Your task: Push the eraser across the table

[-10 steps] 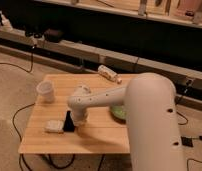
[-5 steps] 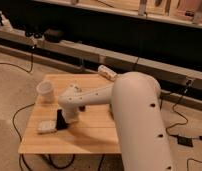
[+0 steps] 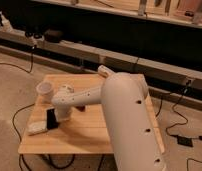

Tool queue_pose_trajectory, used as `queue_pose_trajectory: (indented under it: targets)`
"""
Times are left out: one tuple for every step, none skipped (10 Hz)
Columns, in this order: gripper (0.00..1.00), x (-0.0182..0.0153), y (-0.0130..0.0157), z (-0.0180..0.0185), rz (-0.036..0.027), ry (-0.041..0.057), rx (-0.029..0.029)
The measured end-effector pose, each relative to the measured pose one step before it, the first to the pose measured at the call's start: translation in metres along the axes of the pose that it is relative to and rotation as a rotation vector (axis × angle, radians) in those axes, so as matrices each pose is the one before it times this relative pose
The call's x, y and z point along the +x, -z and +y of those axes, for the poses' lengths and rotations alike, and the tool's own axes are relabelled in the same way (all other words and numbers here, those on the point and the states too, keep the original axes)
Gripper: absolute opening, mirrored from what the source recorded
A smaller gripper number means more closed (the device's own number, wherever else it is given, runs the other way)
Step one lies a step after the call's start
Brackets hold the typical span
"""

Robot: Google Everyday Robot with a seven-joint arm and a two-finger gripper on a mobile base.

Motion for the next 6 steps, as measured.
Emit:
queue_pose_trajectory:
  targets:
    - [0.27, 0.00174, -0.00392, -0.00584, 0.00261, 0.00174, 0.00628]
    - [0.27, -0.00040, -0.00112, 0.00022, -0.00017, -0.00054, 0.00080]
    - [0.27, -0.00034, -0.00063, 0.00030, -0.00099, -0.00081, 0.00018]
    - [0.27, -0.00042, -0.00024, 0.00032, -0.00114, -0.00065, -0.00029]
    - [0.32, -0.00045, -0.00045, -0.00020, -0.00125, -0.00059, 0.00056]
    - [0.43, -0.00016, -0.00016, 0.00063, -0.00039, -0.00009, -0.00119]
